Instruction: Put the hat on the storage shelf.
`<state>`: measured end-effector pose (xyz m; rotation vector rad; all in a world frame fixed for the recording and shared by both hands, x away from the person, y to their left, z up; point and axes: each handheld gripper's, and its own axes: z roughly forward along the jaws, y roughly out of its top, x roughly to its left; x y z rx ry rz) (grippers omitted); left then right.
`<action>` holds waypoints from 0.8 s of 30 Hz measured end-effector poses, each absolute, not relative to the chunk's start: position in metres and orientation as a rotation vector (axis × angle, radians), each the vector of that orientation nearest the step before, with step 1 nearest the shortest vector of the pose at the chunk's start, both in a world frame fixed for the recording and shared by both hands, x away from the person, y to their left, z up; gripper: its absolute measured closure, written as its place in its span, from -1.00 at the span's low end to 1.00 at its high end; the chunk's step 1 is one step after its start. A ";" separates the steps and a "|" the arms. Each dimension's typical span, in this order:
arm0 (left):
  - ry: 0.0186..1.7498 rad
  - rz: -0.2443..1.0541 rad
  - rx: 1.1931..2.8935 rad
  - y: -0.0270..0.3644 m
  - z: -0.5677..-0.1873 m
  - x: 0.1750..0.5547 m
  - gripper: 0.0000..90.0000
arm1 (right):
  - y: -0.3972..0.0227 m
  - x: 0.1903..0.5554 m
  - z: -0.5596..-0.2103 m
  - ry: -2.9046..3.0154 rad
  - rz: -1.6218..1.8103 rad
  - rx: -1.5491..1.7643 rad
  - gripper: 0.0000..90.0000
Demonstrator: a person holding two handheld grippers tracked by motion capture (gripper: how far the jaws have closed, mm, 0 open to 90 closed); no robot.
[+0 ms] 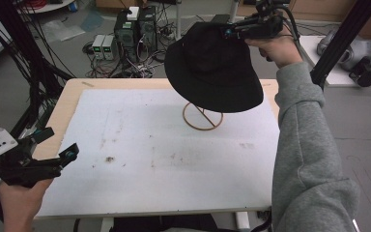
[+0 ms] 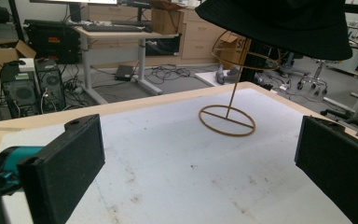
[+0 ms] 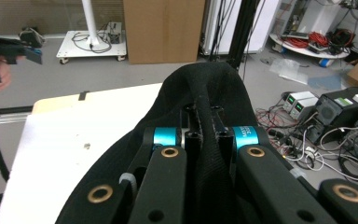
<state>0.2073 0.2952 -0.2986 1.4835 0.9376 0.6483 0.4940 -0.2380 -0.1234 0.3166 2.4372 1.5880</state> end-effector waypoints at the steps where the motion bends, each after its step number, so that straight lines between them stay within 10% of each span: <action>1: 0.938 0.648 1.483 0.295 -0.299 0.207 -0.96 | -0.238 0.494 -0.123 2.437 1.588 0.317 0.94; 24: 0.948 0.661 1.488 0.297 -0.298 0.202 -0.96 | -0.222 0.539 -0.157 2.404 1.542 0.500 0.94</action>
